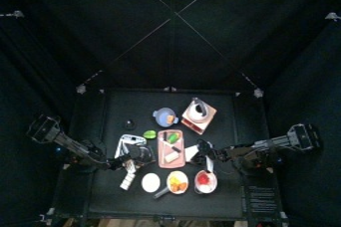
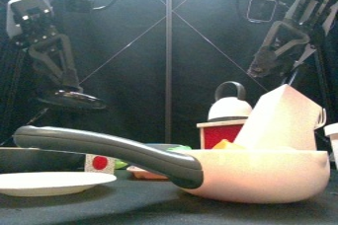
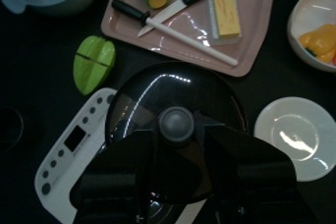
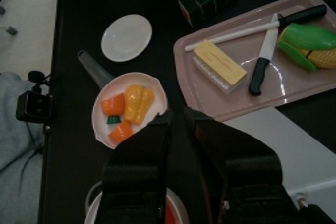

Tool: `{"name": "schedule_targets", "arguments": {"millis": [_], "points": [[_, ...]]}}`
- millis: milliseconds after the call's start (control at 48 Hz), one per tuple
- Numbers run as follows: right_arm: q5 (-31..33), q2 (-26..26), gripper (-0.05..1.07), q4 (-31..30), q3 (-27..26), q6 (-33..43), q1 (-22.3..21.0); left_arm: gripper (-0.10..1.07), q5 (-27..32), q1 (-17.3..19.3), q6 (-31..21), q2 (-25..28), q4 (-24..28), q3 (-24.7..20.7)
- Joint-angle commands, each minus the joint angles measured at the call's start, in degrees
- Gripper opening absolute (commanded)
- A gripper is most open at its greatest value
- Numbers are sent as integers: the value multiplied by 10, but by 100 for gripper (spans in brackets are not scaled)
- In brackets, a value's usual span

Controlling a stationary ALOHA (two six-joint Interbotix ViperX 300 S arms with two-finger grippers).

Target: Place pot lid on stove

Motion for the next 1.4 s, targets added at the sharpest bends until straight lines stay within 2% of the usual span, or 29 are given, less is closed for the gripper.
{"name": "schedule_targets", "arguments": {"millis": [0,208,417,958,1375], "points": [[-3,-4,61,0,-11,0,-2,69,4,-1,-16,-23,4,14],[-3,-2,61,0,-11,0,-3,69,9,-1,-25,-33,-26,57],[-4,-1,61,0,-11,-1,-3,69,9,2,-26,-32,-74,74],[-4,1,61,0,-12,0,-4,70,-18,12,-27,-30,-99,90],[-4,2,61,0,-12,0,-4,79,-53,18,-26,-31,-100,90]]}}
